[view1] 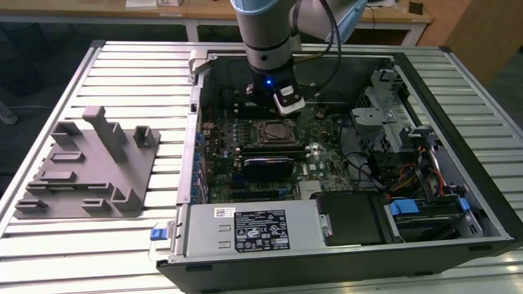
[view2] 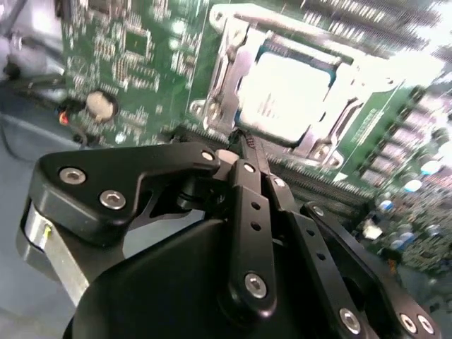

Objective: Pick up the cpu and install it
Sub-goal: 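Install the first cpu locking lever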

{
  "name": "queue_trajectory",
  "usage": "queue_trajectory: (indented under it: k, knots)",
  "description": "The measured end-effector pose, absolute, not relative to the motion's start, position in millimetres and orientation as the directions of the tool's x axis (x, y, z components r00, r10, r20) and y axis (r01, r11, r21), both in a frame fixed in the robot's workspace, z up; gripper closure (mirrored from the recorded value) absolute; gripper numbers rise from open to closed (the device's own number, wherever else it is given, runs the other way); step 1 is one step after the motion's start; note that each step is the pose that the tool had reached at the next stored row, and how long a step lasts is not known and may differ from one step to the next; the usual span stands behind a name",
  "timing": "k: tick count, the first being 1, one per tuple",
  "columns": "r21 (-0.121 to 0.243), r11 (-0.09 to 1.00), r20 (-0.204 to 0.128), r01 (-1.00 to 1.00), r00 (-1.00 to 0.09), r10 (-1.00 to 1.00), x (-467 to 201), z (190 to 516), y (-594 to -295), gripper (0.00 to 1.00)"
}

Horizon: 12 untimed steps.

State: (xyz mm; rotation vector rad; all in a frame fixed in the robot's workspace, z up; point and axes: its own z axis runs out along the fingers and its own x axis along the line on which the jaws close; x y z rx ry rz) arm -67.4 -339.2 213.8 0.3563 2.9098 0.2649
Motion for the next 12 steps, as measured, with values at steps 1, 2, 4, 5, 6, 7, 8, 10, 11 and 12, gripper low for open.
queue_trajectory:
  k: [1, 2, 4, 5, 6, 7, 8, 10, 11, 12]
  knots:
    - [0.182, 0.958, -0.172, 0.221, -0.952, 0.252, -66.8, 213.8, -339.2, 0.89]
    - [0.163, 0.961, -0.171, 0.222, -0.953, 0.249, -65.9, 213.8, -339.1, 0.89]
    - [0.123, 0.967, -0.166, 0.223, -0.956, 0.242, -63.6, 213.8, -339.2, 0.89]
    - [0.109, 0.968, -0.159, 0.225, -0.958, 0.24, -62.0, 213.8, -339.2, 0.89]
    - [0.098, 0.969, -0.15, 0.226, -0.959, 0.239, -60.3, 213.8, -339.1, 0.89]
    - [0.087, 0.97, -0.14, 0.227, -0.961, 0.238, -58.5, 213.7, -339.1, 0.89]
    - [0.08, 0.97, -0.128, 0.228, -0.963, 0.237, -56.8, 213.7, -339.1, 0.89]
    - [0.071, 0.971, -0.101, 0.23, -0.966, 0.237, -53.9, 213.2, -339.3, 0.89]
    - [0.068, 0.971, -0.089, 0.231, -0.967, 0.237, -52.9, 212.8, -339.4, 0.89]
    - [0.065, 0.971, -0.078, 0.232, -0.968, 0.237, -51.8, 212.5, -339.7, 0.89]
